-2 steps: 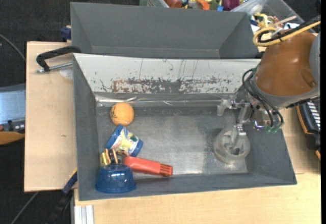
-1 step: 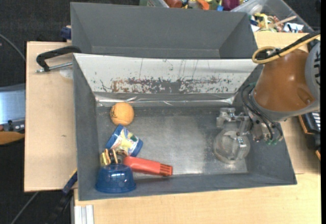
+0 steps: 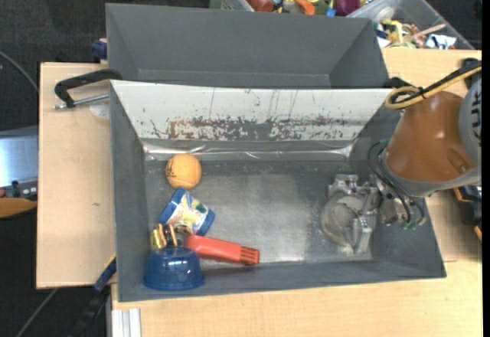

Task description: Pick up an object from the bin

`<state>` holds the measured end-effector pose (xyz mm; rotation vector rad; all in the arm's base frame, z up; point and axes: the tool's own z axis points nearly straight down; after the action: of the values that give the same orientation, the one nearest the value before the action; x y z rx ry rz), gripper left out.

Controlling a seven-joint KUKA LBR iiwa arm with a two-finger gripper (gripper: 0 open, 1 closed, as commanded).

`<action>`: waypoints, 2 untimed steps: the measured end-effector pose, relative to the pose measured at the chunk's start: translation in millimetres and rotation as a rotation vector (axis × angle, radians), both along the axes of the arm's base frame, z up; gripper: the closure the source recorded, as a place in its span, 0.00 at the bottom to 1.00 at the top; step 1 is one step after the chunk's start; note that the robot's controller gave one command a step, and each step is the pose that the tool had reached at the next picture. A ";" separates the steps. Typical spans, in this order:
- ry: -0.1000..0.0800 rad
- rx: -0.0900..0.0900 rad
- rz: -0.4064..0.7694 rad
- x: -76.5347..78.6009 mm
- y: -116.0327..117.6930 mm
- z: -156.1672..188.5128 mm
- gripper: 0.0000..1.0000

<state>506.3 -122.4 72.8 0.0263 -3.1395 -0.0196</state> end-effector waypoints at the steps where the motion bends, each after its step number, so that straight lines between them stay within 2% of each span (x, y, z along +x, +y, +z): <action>1: 0.000 0.000 0.001 0.1 0.0 0.0 1.00; 2: 0.000 -0.001 0.001 0.1 0.1 0.0 1.00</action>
Offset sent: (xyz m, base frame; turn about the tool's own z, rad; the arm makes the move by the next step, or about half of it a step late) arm 0.0000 0.0000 0.0000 0.0000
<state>506.3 -122.4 72.9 0.0273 -3.1398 -0.0188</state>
